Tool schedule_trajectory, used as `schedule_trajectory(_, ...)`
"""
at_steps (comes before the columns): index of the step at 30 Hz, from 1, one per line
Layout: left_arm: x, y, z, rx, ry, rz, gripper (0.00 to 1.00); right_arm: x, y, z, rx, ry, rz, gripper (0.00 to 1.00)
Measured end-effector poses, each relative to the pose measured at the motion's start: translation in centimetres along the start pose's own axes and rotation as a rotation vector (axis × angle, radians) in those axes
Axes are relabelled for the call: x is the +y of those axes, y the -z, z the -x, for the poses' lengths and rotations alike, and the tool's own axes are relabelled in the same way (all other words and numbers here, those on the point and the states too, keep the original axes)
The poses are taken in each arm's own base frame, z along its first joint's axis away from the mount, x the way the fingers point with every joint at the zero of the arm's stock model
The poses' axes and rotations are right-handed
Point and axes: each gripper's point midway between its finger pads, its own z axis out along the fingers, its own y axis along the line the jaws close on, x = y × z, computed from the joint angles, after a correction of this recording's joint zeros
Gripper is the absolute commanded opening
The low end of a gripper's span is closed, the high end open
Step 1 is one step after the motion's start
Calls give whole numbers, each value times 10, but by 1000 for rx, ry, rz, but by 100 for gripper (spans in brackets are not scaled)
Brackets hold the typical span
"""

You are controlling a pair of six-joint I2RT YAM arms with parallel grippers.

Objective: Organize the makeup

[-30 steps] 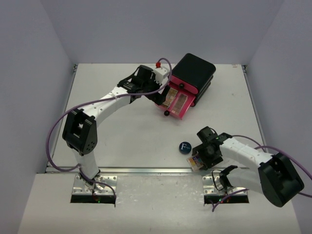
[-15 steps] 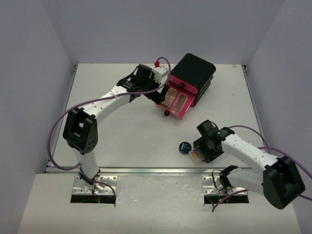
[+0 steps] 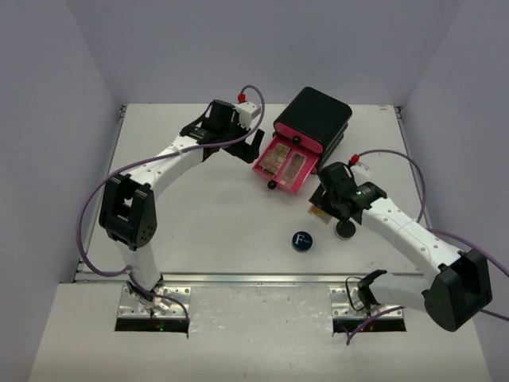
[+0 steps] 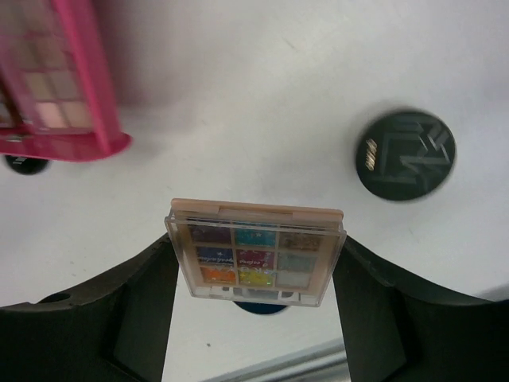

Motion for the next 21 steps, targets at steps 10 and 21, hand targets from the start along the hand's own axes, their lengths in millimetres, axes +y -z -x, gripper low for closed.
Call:
schedule_trajectory(10,25,2,1,-7,36,35,100,123,-6,90,-317,335,217,17)
schedule_trajectory(21,31,-17,-19,49,53,43,100,159,-46,95,-366,329,177,19)
